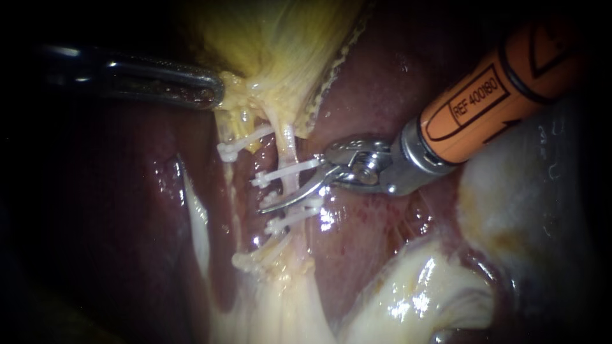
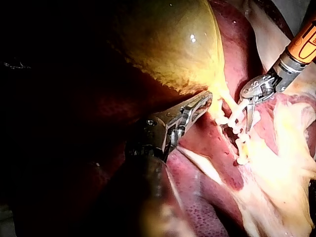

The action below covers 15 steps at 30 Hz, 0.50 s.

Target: Go to the cutting position right tube

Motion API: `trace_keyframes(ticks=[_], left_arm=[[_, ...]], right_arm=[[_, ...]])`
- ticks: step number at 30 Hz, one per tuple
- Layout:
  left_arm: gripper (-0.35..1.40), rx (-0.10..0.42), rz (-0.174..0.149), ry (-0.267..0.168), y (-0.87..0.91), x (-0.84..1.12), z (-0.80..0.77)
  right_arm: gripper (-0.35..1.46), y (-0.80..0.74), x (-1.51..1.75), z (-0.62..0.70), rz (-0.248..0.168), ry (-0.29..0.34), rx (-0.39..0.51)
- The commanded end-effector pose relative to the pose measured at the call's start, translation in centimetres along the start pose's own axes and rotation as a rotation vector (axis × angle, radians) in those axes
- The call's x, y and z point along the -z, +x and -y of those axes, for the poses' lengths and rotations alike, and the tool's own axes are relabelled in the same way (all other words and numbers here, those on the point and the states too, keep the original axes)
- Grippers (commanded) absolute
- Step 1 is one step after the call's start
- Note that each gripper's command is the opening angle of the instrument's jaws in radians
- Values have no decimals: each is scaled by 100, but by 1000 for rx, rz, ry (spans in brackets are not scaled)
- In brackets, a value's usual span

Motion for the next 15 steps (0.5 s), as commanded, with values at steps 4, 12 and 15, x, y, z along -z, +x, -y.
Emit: trace_keyframes(ticks=[4, 12, 15], left_arm=[[-35, 0, 0, -1, 0, 0, 0], [-35, 6, 0, 2, 0, 0, 0], [-35, 5, -1, 2, 0, 0, 0]], right_arm=[[125, 2, -6, 2, -43, 54, -25], [135, 8, -19, 24, -92, 127, -57], [135, 9, -22, 35, -93, 139, -61]])
